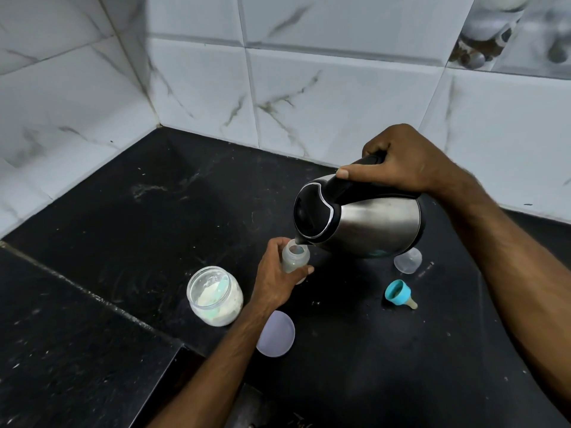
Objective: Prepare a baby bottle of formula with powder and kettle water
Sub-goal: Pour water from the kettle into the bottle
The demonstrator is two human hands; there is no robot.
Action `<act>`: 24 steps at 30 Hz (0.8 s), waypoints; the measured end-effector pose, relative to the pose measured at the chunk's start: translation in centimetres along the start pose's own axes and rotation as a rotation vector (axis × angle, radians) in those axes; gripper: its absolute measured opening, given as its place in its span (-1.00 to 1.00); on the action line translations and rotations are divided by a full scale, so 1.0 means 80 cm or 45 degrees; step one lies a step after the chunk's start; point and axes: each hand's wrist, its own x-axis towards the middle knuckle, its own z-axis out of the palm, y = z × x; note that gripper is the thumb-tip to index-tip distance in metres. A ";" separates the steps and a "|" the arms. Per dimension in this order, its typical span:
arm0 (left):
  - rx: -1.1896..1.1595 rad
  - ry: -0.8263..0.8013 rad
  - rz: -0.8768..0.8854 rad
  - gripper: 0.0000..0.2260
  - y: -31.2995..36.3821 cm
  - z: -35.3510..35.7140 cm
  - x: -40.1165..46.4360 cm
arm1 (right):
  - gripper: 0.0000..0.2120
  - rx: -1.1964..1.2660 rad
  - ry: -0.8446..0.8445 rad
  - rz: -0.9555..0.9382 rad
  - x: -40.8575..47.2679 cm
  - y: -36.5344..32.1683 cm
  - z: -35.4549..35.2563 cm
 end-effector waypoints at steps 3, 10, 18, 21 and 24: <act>0.011 -0.007 0.021 -0.46 -0.001 0.002 0.002 | -0.20 -0.007 0.005 -0.004 -0.001 -0.001 -0.003; 0.007 -0.021 0.043 -0.46 -0.003 0.007 0.006 | -0.22 -0.047 -0.001 0.002 -0.002 -0.002 -0.006; -0.004 -0.040 0.068 -0.46 -0.003 0.013 0.011 | -0.21 -0.131 0.002 0.030 -0.005 0.000 -0.009; 0.002 -0.043 0.079 -0.46 -0.002 0.014 0.013 | -0.20 -0.157 0.004 0.028 -0.004 0.001 -0.010; 0.002 -0.048 0.081 -0.46 -0.002 0.016 0.014 | -0.20 -0.173 0.004 0.032 -0.004 0.002 -0.011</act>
